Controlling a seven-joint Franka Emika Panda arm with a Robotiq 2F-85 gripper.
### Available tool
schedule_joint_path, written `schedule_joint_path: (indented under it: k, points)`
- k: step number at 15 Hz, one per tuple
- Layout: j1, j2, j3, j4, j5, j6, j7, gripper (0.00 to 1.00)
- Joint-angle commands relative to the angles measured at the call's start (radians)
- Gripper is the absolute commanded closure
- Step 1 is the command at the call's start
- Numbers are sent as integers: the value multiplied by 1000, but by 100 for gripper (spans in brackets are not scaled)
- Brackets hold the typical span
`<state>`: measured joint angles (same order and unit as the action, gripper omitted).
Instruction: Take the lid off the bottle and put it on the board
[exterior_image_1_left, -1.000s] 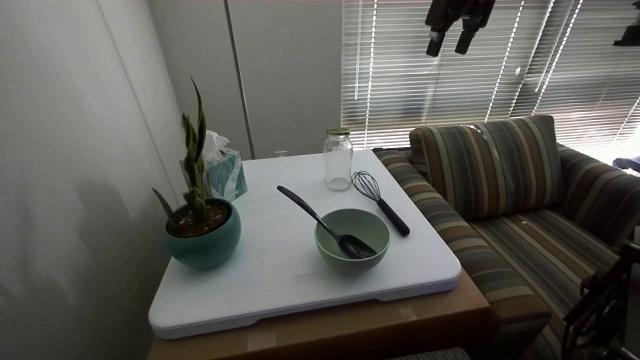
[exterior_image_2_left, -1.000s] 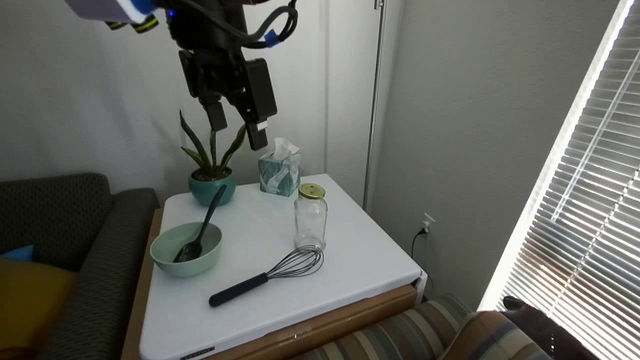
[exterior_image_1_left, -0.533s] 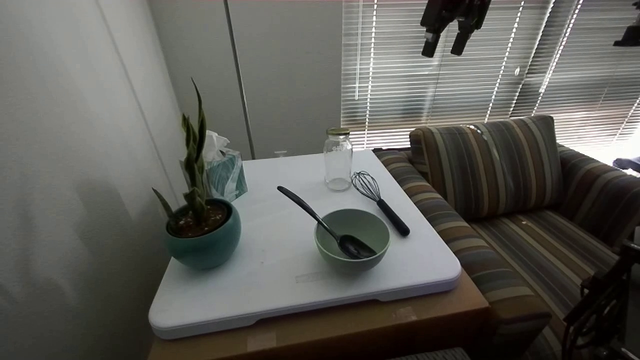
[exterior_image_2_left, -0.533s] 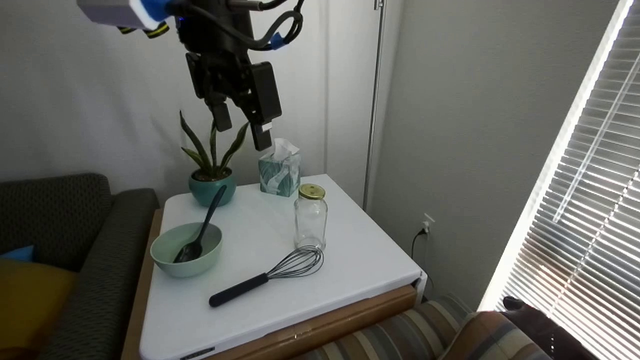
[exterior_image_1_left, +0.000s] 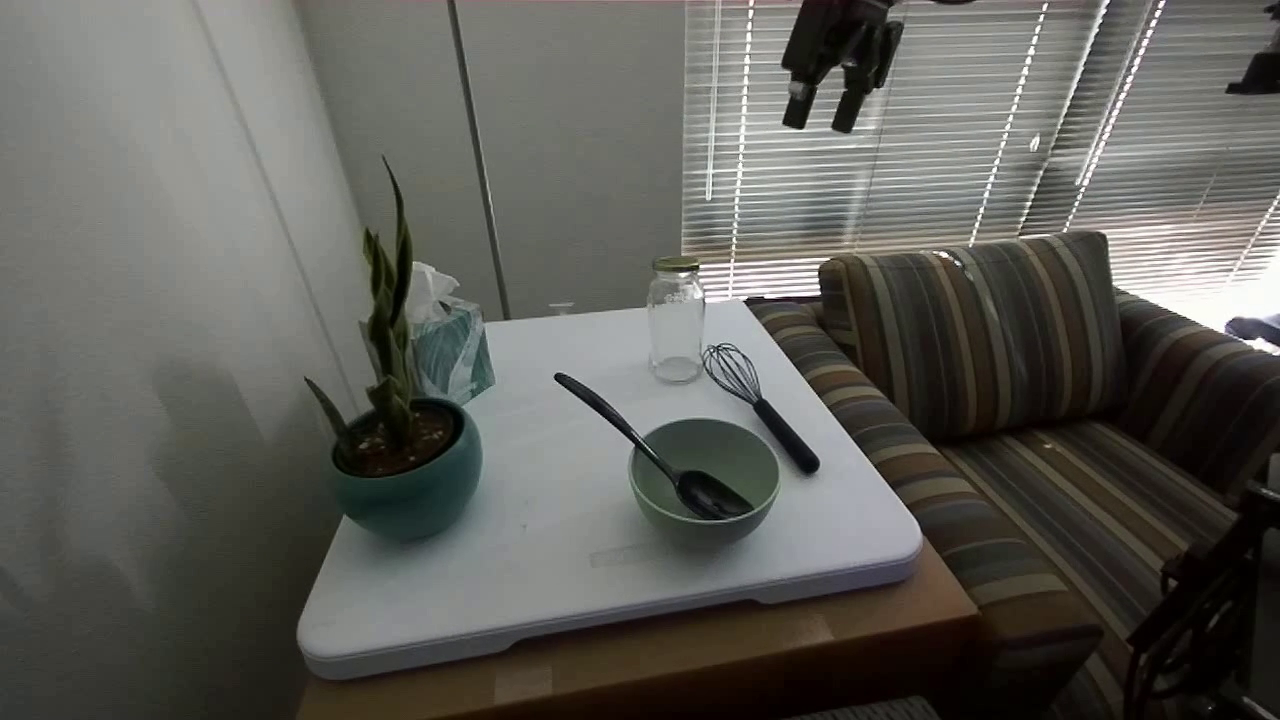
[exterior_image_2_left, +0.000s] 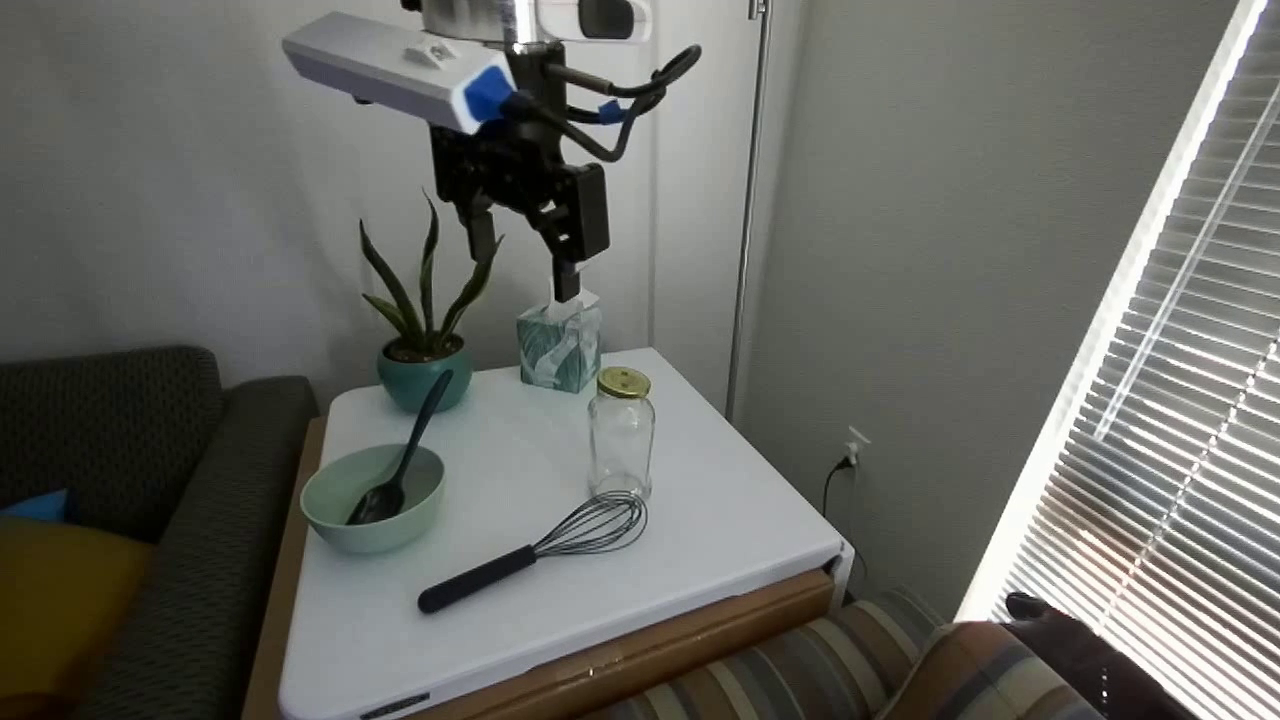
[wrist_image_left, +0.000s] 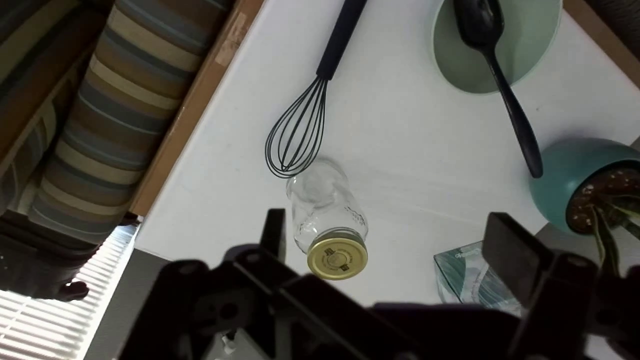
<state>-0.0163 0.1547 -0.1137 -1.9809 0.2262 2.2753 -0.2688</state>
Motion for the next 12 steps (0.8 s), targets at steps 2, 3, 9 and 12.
schedule_joint_path:
  k: [2,3,9,12]
  points:
    - [-27,241,65,313,-45,-140,-31,0]
    - [-26,287,79,370,-60,-168,-32,0]
    - [-25,485,88,568,-150,-156,36,0]
    - [-49,522,91,593,-121,-70,115,0]
